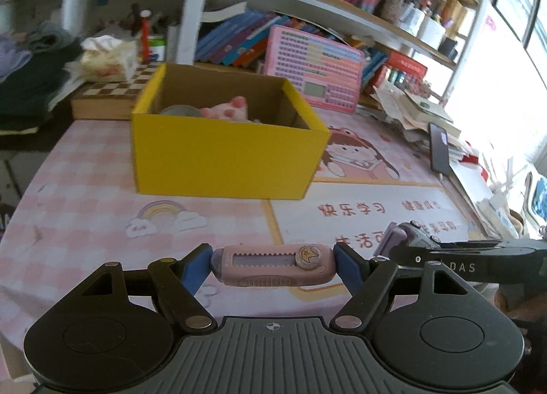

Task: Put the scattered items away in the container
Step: 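Lift both held items and carry them toward the yellow box, then lower the pink stapler and grey toy car into the yellow box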

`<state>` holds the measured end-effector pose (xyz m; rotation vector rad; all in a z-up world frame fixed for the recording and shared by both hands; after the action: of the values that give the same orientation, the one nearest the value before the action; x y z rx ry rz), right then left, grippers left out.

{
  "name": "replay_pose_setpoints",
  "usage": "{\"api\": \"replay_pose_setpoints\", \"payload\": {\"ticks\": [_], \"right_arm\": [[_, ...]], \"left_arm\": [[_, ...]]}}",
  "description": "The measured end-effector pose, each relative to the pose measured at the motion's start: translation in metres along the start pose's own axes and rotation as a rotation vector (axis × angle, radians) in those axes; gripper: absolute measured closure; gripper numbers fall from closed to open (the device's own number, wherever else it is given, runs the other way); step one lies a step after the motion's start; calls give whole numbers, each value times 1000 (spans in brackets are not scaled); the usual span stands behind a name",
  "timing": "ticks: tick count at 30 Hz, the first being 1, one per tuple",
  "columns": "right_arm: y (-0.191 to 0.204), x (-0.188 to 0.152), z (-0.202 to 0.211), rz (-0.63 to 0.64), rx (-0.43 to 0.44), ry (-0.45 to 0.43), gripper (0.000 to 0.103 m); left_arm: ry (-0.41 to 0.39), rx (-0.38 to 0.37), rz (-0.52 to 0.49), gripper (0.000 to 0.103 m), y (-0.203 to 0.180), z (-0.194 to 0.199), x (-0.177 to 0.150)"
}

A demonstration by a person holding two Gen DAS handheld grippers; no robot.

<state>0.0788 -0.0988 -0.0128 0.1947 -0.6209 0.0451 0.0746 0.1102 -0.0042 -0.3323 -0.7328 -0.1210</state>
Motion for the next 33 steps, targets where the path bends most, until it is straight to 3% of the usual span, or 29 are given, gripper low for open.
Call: {"api": "replay_pose_setpoints", "payload": {"ticks": [8,15,25,33], "right_arm": [[36,9,-3,85,37,-18,64],[56,29,0,167,42,-68,64],[58,78,-3,173,80,-146,64],[66,127,-17,229,92,-230,64]], "left_arm": [[-67,35,67,25,29,23,-3],[-108,38,91,25,43,27,15],[-184,23,43,25,34,12,66],[-240,11,61,25,27,-13,107]]}}
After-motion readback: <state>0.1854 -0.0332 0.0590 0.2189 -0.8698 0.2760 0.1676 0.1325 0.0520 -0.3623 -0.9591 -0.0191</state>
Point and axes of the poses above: each gripper's, at about its wrist camera, not at the fingertips, and z roughly against the way its jaws point, y to its left, x to its top, the point moved 2 cm from there along -z, roughly the way its jaws point, and after that the axes turned 5 degrees about y, right-handed, at the moved point
